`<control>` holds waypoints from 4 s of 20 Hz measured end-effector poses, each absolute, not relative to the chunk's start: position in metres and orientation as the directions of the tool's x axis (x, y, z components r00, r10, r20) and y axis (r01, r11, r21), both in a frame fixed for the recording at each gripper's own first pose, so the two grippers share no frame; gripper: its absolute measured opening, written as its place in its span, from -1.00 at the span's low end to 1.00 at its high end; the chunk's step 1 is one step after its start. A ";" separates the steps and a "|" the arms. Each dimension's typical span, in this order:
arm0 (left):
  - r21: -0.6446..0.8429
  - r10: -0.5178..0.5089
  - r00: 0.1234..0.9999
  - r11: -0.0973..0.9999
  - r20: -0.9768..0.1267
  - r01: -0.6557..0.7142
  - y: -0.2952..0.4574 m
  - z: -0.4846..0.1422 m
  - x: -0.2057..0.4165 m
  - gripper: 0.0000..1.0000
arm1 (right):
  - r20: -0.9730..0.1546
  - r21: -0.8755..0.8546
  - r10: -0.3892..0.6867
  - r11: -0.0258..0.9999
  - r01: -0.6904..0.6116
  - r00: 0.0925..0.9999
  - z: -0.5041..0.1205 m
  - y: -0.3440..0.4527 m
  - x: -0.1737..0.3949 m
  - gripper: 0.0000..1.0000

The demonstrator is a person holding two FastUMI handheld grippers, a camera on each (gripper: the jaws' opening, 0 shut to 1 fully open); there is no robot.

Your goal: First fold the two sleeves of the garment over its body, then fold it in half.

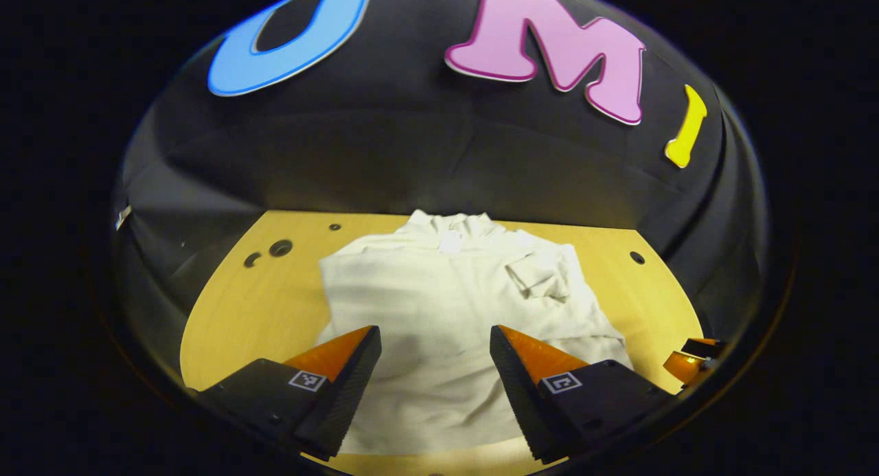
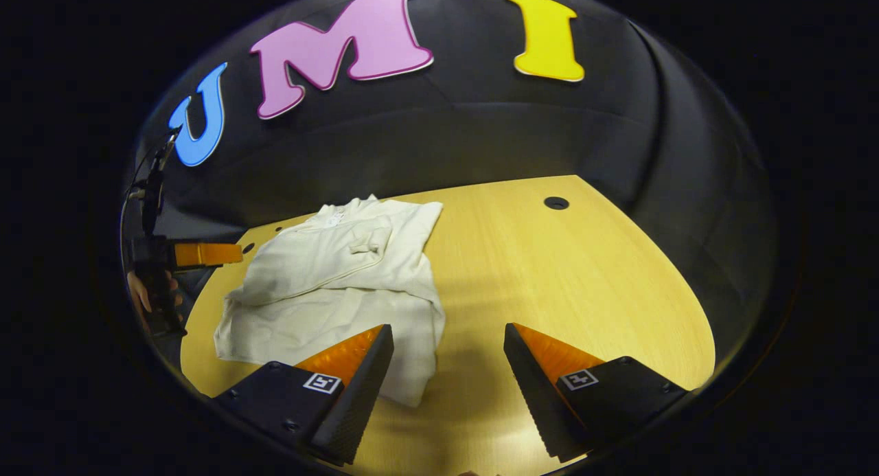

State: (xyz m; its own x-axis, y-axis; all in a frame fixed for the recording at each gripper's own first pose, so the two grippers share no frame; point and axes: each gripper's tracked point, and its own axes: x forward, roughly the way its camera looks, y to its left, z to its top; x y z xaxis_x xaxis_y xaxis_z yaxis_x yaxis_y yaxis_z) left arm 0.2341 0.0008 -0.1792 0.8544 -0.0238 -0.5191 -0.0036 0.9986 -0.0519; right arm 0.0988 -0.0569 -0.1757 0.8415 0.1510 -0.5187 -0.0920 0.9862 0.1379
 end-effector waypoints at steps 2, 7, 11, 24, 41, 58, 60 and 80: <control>-0.064 0.002 0.839 0.997 -0.544 -0.044 0.023 -0.195 0.212 0.95 | -0.540 0.124 0.159 0.986 -0.109 0.827 -0.187 -0.044 0.101 0.98; -0.083 0.056 0.791 0.987 -0.610 -0.134 0.071 -0.237 0.171 0.95 | -0.600 0.106 0.136 0.990 -0.091 0.789 -0.215 -0.023 0.105 0.99; -0.090 0.078 0.752 0.979 -0.655 -0.181 0.090 -0.267 0.152 0.96 | -0.627 0.092 0.126 0.992 -0.087 0.769 -0.229 -0.012 0.106 0.99; 0.010 0.089 0.690 0.993 -0.718 -0.117 0.091 -0.308 0.140 0.95 | -0.692 0.047 0.038 0.999 -0.007 0.721 -0.265 0.000 0.103 0.99; -0.117 -0.043 0.799 0.993 -0.600 -0.034 0.030 -0.299 0.162 -0.87 | -0.667 0.138 0.260 0.964 -0.227 0.698 -0.261 0.039 0.113 -0.88; -0.239 0.068 0.945 0.959 -0.320 -0.150 0.049 -0.204 0.230 -0.78 | -0.416 0.236 0.345 0.935 -0.266 0.841 -0.190 0.069 0.191 -0.89; -0.252 0.076 0.957 0.956 -0.281 -0.150 0.050 -0.191 0.249 -0.87 | -0.372 0.253 0.344 0.931 -0.262 0.862 -0.172 0.073 0.211 -0.89; -0.227 0.082 0.981 0.966 -0.179 -0.122 0.087 -0.161 0.415 -0.88 | -0.230 0.169 0.225 0.967 -0.189 0.947 -0.133 0.079 0.372 -0.89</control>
